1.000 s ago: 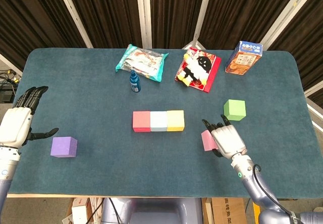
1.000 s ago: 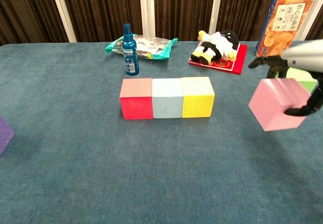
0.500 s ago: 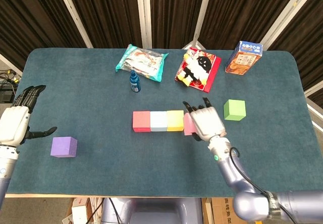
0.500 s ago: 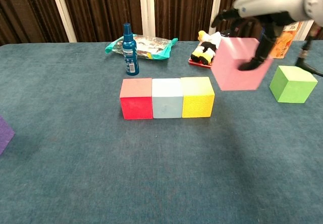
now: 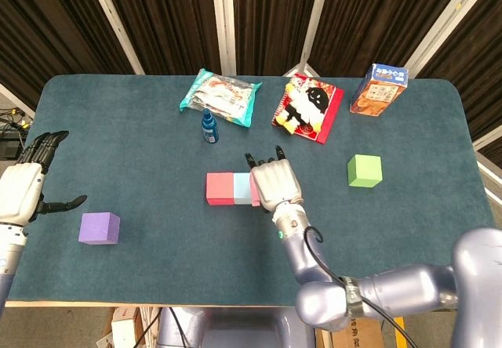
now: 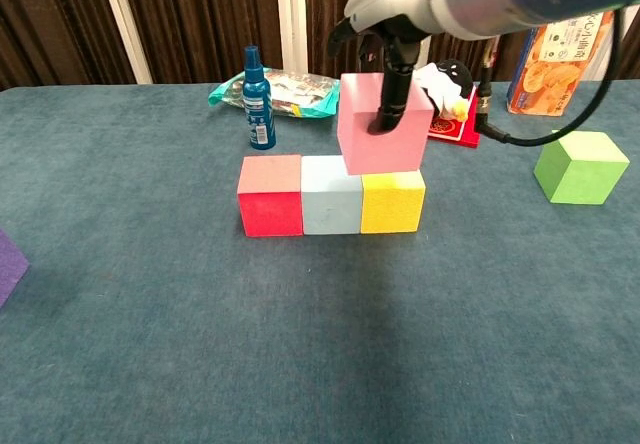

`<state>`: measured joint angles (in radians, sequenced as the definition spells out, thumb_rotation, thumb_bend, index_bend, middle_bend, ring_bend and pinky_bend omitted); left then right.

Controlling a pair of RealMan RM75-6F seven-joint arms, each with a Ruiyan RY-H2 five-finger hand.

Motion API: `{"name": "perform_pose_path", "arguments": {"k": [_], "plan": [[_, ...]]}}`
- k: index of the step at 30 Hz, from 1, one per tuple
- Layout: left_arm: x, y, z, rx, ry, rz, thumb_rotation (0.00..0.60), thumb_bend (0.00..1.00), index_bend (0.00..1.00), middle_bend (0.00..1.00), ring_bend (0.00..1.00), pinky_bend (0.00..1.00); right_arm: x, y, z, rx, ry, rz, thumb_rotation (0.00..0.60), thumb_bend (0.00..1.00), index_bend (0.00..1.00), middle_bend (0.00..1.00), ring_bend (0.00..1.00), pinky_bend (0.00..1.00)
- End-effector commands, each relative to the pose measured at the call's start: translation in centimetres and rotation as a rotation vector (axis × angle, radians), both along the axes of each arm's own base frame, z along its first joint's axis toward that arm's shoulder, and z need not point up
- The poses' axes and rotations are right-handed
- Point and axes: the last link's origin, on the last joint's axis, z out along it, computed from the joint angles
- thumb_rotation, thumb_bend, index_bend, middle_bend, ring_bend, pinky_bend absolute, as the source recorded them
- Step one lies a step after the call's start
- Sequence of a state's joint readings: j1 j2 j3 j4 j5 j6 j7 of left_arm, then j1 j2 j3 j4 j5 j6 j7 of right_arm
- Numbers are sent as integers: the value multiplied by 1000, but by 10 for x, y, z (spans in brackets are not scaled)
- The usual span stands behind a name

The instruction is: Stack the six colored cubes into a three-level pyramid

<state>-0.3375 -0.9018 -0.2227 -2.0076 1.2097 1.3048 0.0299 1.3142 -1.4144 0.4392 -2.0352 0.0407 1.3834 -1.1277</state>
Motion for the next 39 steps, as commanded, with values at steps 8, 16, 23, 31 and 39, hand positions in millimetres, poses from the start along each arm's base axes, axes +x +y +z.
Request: {"name": "perform_pose_path", "arguments": {"k": [8, 16, 23, 31, 39], "plan": [[-2, 1, 2, -5, -17, 5, 600, 142, 0, 54, 36, 109, 17, -12, -18, -18, -21, -97, 600, 322, 0, 412, 294, 0], [-4, 3, 3, -5, -23, 11, 600, 142, 0, 54, 36, 109, 21, -15, -27, -4, -42, -134, 600, 321, 0, 412, 294, 0], [-5, 3, 3, -5, -21, 14, 600, 142, 0, 54, 36, 109, 22, -18, -34, -2, -47, -127, 600, 321, 0, 412, 294, 0], [-6, 4, 2, -7, -16, 18, 600, 142, 0, 54, 36, 108, 22, -22, -38, -7, -66, -123, 600, 321, 0, 412, 295, 0], [-6, 4, 0, -10, -10, 21, 600, 142, 0, 54, 36, 100, 17, -26, -41, -12, -61, -129, 600, 321, 0, 412, 296, 0]]}}
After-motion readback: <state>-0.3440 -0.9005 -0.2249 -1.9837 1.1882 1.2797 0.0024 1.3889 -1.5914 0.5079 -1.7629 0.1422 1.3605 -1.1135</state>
